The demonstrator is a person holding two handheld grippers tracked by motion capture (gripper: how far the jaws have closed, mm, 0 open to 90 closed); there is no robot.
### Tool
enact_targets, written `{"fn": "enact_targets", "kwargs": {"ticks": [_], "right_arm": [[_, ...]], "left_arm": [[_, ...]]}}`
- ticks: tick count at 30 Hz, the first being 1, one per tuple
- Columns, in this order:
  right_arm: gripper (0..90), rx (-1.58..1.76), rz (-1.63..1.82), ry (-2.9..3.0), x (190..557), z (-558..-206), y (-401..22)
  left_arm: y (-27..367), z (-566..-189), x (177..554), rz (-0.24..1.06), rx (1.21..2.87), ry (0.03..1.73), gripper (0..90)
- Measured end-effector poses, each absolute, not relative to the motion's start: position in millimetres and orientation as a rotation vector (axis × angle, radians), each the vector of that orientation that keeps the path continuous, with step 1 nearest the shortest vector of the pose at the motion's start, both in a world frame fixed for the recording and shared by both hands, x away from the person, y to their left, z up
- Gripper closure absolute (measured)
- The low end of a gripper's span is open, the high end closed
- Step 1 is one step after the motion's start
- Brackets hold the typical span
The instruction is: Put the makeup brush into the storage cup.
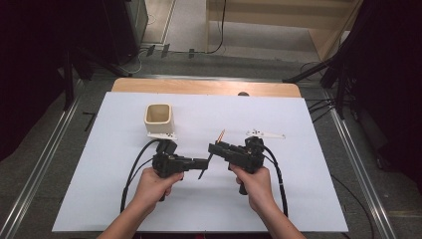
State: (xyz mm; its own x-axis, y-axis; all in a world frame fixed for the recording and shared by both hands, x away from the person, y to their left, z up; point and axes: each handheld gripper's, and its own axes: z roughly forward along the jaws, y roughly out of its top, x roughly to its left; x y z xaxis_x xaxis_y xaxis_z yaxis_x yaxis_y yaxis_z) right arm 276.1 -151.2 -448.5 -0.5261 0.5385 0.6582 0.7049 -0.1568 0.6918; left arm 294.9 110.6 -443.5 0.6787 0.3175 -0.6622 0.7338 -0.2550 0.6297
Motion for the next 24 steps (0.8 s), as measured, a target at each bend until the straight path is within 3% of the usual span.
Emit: {"fn": "enact_targets", "kwargs": {"ticks": [14, 24], "right_arm": [[78.2, -1.520, -1.758, -1.810, 277.3, -447.9, -162.0], [83.1, -1.504, -1.708, -1.765, 278.6, -449.1, -161.5]], "left_arm": [[102.4, -453.0, 289.2, -0.497, 1.855, 0.827, 85.3], [99.6, -458.1, 288.8, -0.500, 1.871, 0.811, 84.8]]}}
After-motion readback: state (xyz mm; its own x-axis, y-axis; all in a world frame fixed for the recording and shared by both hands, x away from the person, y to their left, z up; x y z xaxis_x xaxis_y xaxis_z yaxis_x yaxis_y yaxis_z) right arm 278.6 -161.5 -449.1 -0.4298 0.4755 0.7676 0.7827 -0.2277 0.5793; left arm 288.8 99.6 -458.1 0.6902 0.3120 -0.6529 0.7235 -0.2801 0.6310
